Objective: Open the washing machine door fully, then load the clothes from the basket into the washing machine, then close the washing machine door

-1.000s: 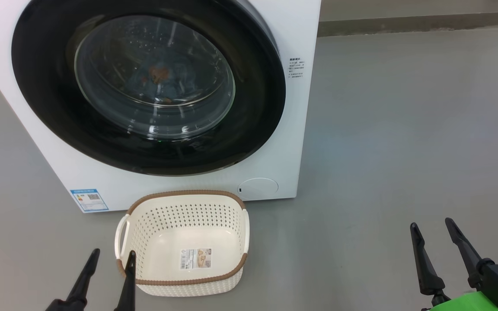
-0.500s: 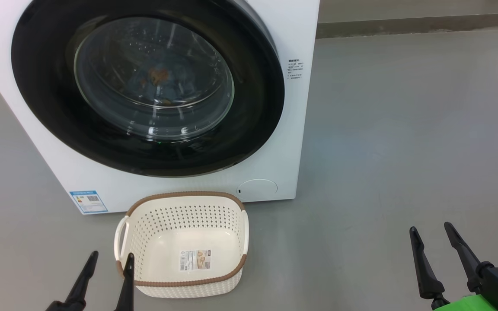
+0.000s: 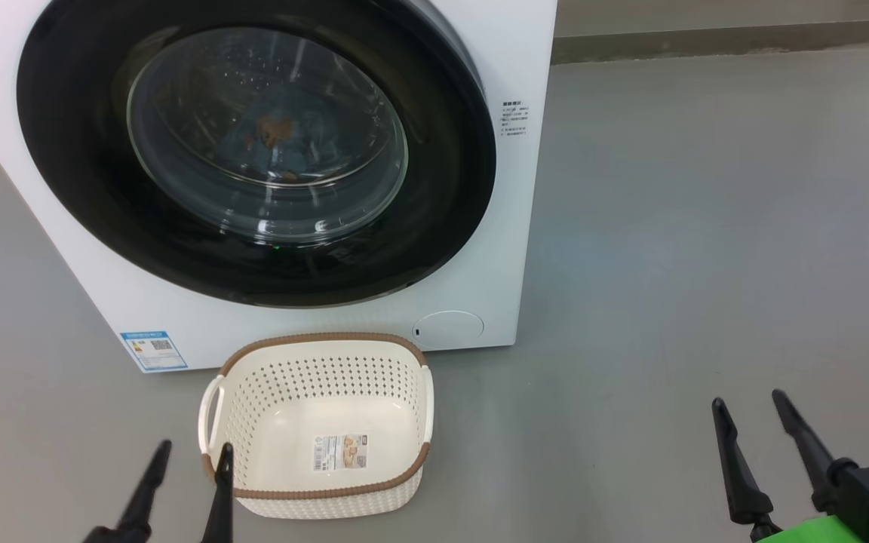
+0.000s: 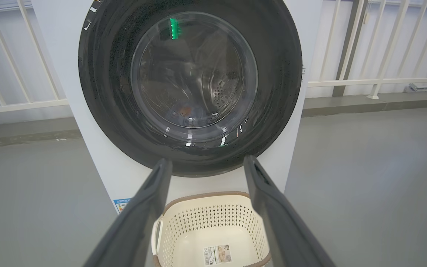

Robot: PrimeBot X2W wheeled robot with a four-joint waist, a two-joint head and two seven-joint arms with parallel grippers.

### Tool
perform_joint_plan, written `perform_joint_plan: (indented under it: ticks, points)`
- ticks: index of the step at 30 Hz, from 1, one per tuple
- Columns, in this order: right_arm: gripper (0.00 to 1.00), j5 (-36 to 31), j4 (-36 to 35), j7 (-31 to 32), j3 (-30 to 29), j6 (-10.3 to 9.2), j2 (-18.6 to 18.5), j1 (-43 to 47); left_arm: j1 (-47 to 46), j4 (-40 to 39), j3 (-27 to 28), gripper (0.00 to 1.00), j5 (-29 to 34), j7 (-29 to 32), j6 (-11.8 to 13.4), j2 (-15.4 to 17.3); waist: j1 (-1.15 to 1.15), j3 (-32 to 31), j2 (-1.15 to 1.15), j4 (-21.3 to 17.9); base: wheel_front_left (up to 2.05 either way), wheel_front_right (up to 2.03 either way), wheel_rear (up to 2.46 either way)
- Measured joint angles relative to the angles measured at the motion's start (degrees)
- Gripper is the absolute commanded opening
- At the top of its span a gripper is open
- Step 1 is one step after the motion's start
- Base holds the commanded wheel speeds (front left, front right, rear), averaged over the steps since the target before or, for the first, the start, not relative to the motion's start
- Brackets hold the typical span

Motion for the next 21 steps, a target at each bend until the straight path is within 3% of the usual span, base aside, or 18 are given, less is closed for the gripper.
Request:
perform_joint_plan:
  ticks: [1,9,21]
  points:
    - [0.0,0.0,0.26,0.01,0.01,0.0,0.02,0.01,0.01,0.25,-0.02,0.0,0.01,0.0,0.08,-0.08,0.0,-0.01,0.0,-0.01,0.0,0.0,0.0]
    - [0.0,0.79,5.95,0.12,0.02,0.0,0.65,0.62,2.25,4.68,-0.85,0.0,-0.43,0.21,0.04,-2.24,0.01,0.03,0.0,-0.04,0.0,0.0,0.0]
    - [0.0,8.58,7.33,1.43,0.02,0.0,0.64,0.58,2.07,5.37,0.1,0.0,-8.44,2.04,0.0,-2.31,0.02,0.21,0.0,-0.24,0.0,0.0,0.0]
